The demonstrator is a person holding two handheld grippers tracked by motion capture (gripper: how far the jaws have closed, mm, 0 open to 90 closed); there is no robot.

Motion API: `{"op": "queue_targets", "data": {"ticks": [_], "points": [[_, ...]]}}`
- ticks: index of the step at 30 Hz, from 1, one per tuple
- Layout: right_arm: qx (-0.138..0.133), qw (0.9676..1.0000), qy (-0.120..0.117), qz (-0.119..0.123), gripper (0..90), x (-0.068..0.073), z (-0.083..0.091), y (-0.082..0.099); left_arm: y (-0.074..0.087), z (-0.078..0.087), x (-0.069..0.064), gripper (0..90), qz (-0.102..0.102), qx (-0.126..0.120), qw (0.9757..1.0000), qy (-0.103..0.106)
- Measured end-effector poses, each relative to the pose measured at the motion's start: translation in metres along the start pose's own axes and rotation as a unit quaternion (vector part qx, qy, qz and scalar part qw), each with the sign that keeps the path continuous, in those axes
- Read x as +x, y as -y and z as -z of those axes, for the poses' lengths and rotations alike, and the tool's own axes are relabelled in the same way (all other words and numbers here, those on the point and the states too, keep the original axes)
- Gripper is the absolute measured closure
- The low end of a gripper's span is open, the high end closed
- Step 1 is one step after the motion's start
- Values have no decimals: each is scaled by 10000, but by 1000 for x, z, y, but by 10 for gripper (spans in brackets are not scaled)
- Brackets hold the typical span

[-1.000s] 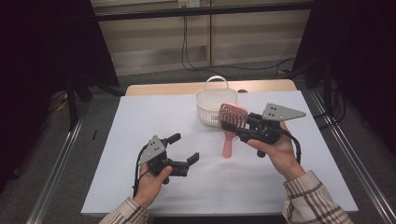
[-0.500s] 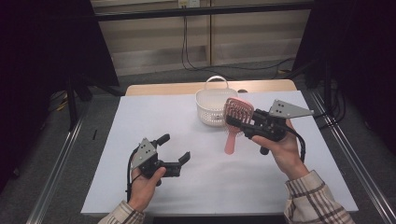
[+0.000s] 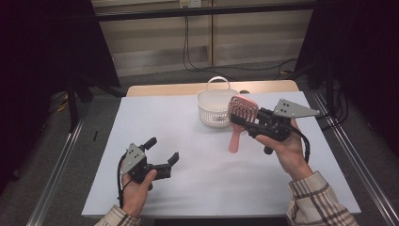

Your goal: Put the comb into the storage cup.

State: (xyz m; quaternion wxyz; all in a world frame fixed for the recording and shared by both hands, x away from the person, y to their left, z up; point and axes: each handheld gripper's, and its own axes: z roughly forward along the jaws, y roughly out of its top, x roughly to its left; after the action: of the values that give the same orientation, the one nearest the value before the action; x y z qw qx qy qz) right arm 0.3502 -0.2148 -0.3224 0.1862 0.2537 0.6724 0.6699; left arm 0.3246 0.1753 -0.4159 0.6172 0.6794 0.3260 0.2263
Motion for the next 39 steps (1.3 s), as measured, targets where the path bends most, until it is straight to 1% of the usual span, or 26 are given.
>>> {"op": "queue_targets", "data": {"ticks": [1, 4, 6, 7, 9, 10, 11, 12, 13, 15, 17, 18, 20, 21, 22, 23, 25, 26, 27, 29, 31, 33, 34, 36, 38, 39], "points": [[-10, 10000, 4, -18, 620, 0, 0, 0, 0, 1, 0, 27, -7, 17, 10000, 3], [-19, 10000, 24, -18, 621, 0, 0, -1, 2, 6, 1, 29, -99, 33, 9999, -86], [-27, 10000, 39, -48, 621, 0, 0, -2, 3, 9, 1, 29, -120, 31, 9998, -123], [-22, 10000, 63, -59, 621, 0, 0, -2, 3, 10, 1, 29, -70, 22, 9999, -146], [-12, 9999, 112, -83, 621, -1, 1, -3, 3, 14, 3, 29, -90, 52, 9998, -156], [-13, 9999, 133, -79, 621, -1, 1, -4, 3, 15, 3, 29, -11, 4, 9998, -174], [-27, 9999, 135, -71, 621, -1, 1, -4, 4, 18, 4, 29, 12, -3, 9998, -197], [-19, 9999, 128, -80, 621, -1, 1, -6, 4, 20, 4, 29, 22, 6, 9997, -234], [-49, 9999, 111, -78, 621, -1, 1, -7, 5, 22, 5, 29, -34, 31, 9997, -254], [-91, 9999, 70, -110, 621, -2, 2, -9, 7, 26, 7, 29, 6, 52, 9995, -296], [-109, 9999, 120, -49, 621, -3, 1, -12, 8, 29, 8, 29, 12, 60, 9994, -326], [-135, 9998, 126, -60, 621, -4, 1, -13, 9, 31, 9, 29, 1, 65, 9993, -361], [-148, 9998, 120, -63, 621, -5, 0, -16, 9, 34, 9, 29, 56, 44, 9993, -370], [-152, 9998, 140, -28, 621, -5, -1, -17, 9, 36, 10, 29, 16, 45, 9991, -411], [-140, 9998, 150, -24, 621, -6, -2, -19, 9, 37, 10, 29, 27, 21, 9991, -426], [-136, 9998, 160, -10, 621, -7, -3, -20, 9, 38, 10, 29, -59, 15, 9990, -449], [-126, 9998, 172, 22, 621, -9, -6, -23, 7, 42, 8, 29, -212, -80, 9986, -471], [-90, 9998, 192, -19, 621, -10, -7, -24, 7, 43, 8, 29, -241, -128, 9984, -503], [-67, 9997, 221, -32, 621, -11, -8, -25, 6, 44, 8, 29, -277, -121, 9982, -518], [-31, 9996, 290, -22, 622, -14, -11, -26, 8, 45, 8, 29, -211, -97, 9983, -539], [-10, 9995, 317, -56, 621, -16, -13, -27, 9, 45, 9, 29, -209, -55, 9981, -572], [8, 9994, 354, -32, 622, -17, -15, -28, 9, 46, 10, 30, -134, -62, 9983, -567], [11, 9994, 357, -37, 621, -18, -16, -28, 9, 46, 11, 30, -166, -48, 9981, -584], [47, 9992, 397, -27, 621, -18, -17, -27, 11, 46, 11, 31, -143, -11, 9979, -635], [24, 9992, 384, -47, 621, -19, -19, -27, 12, 47, 13, 36, -66, 79, 9977, -676], [32, 9992, 399, -50, 621, -20, -19, -28, 13, 48, 14, 36, -26, 76, 9975, -699]]}}
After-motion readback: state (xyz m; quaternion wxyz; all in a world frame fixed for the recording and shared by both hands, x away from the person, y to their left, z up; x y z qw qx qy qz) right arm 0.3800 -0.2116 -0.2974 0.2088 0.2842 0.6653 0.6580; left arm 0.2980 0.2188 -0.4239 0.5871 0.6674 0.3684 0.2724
